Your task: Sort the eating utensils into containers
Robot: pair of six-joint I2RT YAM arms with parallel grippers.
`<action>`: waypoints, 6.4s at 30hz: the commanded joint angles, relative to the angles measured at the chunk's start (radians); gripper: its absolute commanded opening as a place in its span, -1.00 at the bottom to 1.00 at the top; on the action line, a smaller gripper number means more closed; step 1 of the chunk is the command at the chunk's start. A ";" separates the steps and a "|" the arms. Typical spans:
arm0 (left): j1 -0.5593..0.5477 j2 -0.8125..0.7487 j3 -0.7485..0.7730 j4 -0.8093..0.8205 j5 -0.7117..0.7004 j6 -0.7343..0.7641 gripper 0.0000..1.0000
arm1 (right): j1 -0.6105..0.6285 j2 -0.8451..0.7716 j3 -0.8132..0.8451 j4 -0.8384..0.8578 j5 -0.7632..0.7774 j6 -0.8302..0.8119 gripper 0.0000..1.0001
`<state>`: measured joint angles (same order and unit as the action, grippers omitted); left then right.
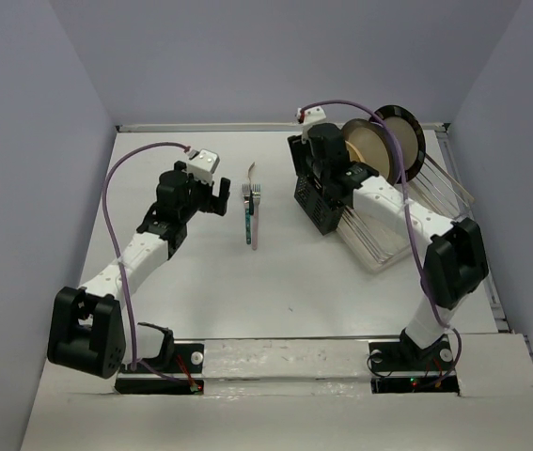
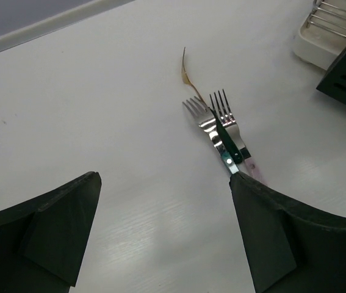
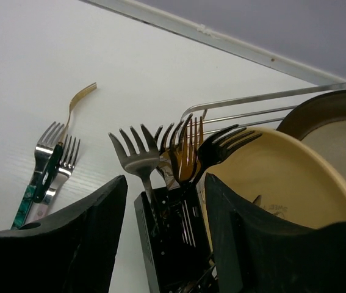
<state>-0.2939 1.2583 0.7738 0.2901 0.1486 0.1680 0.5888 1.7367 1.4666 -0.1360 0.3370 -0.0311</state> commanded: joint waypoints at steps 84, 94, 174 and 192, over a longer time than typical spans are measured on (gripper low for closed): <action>0.127 0.078 -0.071 0.121 -0.073 -0.030 0.98 | 0.146 0.302 0.259 -0.315 -0.102 0.103 -1.00; 0.127 0.084 -0.070 0.119 -0.073 -0.030 0.98 | 0.181 -0.288 -0.196 0.392 -0.103 -0.154 -1.00; 0.091 0.461 0.240 -0.273 0.019 -0.202 0.41 | 0.127 -0.155 -0.252 0.345 -0.127 0.062 0.01; 0.076 0.555 0.248 -0.279 -0.012 -0.210 -0.02 | 0.174 -0.095 -0.261 0.326 -0.092 0.042 0.00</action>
<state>-0.2142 1.8130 1.0336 0.0505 0.1520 -0.0547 0.7547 1.6760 1.2007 0.1642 0.2192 0.0158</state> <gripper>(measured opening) 0.535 0.502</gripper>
